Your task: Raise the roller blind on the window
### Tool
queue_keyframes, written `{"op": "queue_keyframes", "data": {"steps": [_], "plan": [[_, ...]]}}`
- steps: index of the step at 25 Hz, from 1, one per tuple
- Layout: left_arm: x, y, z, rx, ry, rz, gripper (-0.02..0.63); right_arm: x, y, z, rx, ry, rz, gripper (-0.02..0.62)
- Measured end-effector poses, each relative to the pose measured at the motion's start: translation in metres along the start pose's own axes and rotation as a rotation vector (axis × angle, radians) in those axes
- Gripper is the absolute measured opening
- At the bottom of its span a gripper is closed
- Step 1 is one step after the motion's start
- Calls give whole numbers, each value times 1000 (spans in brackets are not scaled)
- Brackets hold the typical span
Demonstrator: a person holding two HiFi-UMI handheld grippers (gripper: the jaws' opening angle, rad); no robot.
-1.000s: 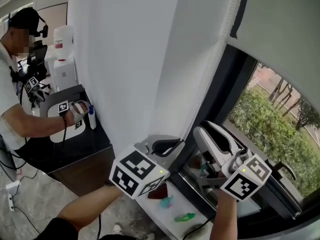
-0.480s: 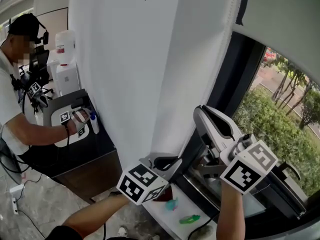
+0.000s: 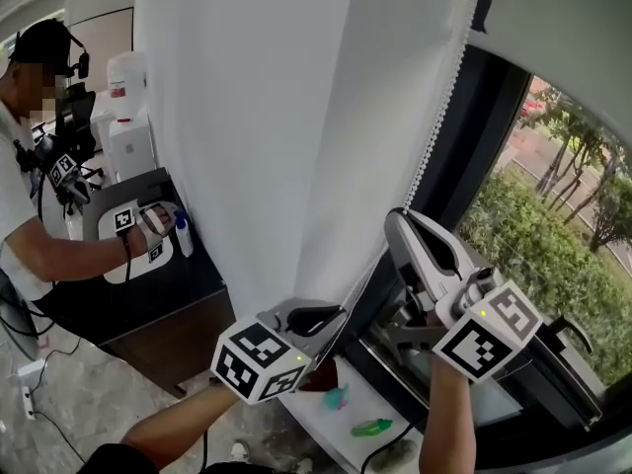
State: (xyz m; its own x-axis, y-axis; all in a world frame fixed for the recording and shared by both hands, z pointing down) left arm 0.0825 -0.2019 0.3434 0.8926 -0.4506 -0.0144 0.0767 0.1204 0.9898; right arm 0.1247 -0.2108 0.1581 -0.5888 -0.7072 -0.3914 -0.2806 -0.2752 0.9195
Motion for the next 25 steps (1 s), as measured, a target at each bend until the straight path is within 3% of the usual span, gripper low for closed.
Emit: {"op": "queue_keyframes", "data": {"steps": [2, 7, 11, 16, 25], "plan": [[-6, -21, -7, -10, 25, -61, 61, -3, 4, 0, -15, 5, 10, 17], [-14, -90, -16, 45, 46, -204, 66, -11, 34, -1, -10, 8, 74, 15], [-15, -134, -15, 94, 15, -294, 66, -24, 62, 2, -15, 12, 131, 15], [1, -146, -18, 129, 24, -291, 66, -40, 104, 6, -16, 18, 228, 15], [20, -140, -20, 167, 26, -254, 86, -62, 128, 6, 34, 46, 252, 15]]}}
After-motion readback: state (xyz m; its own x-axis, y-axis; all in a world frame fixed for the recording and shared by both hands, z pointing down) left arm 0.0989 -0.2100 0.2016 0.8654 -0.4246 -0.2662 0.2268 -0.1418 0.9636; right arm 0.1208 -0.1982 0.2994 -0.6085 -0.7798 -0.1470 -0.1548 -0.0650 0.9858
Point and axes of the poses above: the fingertips, and each gripper's own axes: x forward along the fingers, z to its left, y out of its underside, the point moved 2 cm from there along -x, backward along the fingers, and after that the axes turned 9 degrees about -z, right-handed, at the moved point
